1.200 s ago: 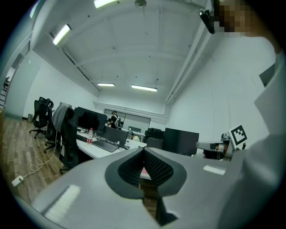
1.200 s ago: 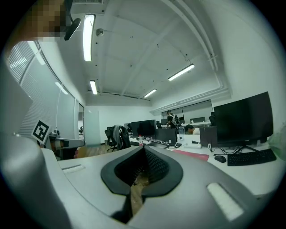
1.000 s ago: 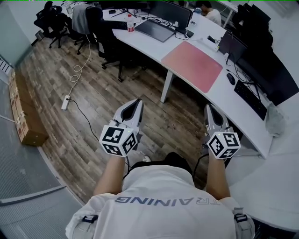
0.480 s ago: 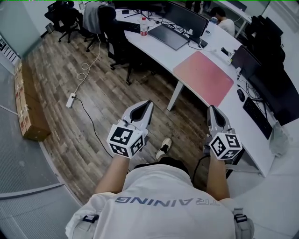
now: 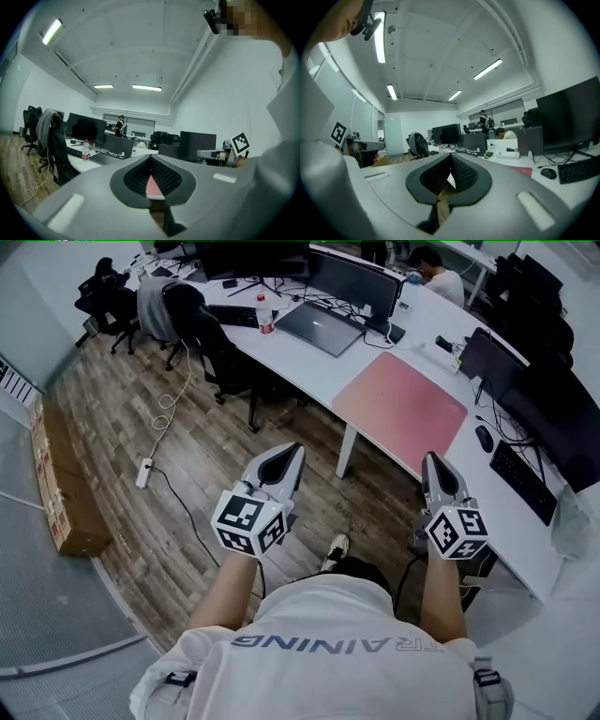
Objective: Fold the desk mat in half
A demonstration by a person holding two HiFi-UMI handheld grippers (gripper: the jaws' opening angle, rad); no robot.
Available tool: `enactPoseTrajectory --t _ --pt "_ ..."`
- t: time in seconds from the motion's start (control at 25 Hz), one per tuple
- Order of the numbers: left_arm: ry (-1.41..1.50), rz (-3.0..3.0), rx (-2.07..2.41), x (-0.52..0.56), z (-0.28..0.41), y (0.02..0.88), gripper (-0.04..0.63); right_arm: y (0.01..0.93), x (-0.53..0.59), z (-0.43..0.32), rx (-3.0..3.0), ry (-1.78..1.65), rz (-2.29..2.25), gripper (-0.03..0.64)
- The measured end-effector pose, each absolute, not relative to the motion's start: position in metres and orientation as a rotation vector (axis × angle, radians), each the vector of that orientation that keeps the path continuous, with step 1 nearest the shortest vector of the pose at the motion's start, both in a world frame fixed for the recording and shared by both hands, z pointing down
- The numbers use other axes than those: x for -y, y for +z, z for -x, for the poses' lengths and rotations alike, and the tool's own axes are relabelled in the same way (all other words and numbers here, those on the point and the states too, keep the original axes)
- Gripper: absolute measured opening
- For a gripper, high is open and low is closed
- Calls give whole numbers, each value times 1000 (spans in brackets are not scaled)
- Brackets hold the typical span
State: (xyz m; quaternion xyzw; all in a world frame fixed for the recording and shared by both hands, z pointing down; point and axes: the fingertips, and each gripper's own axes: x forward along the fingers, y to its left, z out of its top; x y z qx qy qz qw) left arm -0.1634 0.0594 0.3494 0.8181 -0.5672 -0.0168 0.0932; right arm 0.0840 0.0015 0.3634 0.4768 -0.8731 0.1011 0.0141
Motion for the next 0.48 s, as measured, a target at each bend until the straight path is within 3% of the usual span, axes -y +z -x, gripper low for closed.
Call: enactPoseTrajectory --t 0.48 --pt "33 -2544 1551 94 73 336 3 383 111 -186 2624 436 -1675 17"
